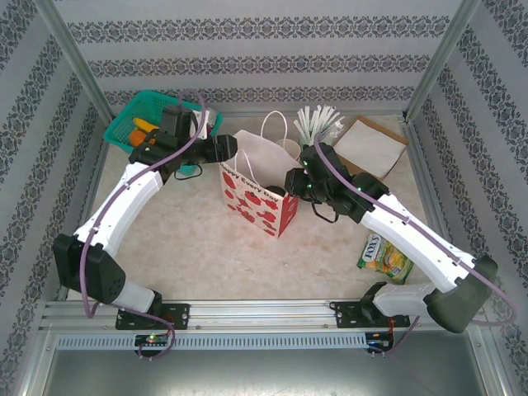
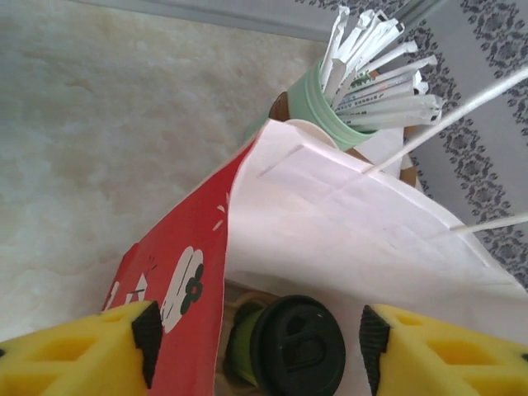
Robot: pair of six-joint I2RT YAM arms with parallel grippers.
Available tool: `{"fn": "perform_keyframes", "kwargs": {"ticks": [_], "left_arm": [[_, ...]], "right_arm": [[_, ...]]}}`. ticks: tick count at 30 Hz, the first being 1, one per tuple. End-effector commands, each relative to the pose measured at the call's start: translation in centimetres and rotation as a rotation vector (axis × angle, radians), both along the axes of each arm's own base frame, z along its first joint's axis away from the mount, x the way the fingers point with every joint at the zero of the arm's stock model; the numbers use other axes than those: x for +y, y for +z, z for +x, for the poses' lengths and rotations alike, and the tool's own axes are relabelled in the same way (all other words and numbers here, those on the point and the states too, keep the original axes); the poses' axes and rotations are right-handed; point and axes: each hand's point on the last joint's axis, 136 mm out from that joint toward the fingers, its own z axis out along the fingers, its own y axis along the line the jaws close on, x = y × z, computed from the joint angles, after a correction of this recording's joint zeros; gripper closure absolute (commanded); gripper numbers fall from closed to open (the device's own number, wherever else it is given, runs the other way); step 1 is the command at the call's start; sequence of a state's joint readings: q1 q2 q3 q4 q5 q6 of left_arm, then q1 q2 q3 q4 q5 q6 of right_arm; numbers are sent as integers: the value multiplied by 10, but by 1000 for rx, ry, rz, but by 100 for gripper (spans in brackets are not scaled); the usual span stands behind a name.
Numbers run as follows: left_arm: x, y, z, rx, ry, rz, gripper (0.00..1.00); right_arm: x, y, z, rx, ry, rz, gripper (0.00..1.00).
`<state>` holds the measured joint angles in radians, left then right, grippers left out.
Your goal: Pack the takeout coffee
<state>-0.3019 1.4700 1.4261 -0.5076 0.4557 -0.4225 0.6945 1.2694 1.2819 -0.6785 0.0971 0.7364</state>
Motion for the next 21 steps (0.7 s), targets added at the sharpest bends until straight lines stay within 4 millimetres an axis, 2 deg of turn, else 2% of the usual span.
{"fn": "perform_keyframes", "kwargs": {"ticks": [1, 4, 6, 9, 13, 18, 21], "left_arm": [[9, 17, 1, -68, 69, -2, 21], [31, 24, 0, -83, 183, 32, 10], [59, 27, -2, -84, 321, 88, 1], [109, 29, -13, -73, 564, 187, 0], [159, 21, -32, -54, 817, 274, 0], [197, -7, -50, 7, 1048, 315, 0], [198, -28, -45, 79, 1066, 308, 0]], "right_arm": [[-1, 16, 9, -47, 33, -24, 84], [4, 21, 11, -60, 119, -57, 88], [6, 22, 12, -67, 170, -89, 90], [7, 22, 17, -67, 227, -119, 93], [14, 22, 26, -64, 288, -127, 93], [26, 19, 31, -39, 364, -109, 93], [28, 19, 31, -25, 392, -107, 94]]}}
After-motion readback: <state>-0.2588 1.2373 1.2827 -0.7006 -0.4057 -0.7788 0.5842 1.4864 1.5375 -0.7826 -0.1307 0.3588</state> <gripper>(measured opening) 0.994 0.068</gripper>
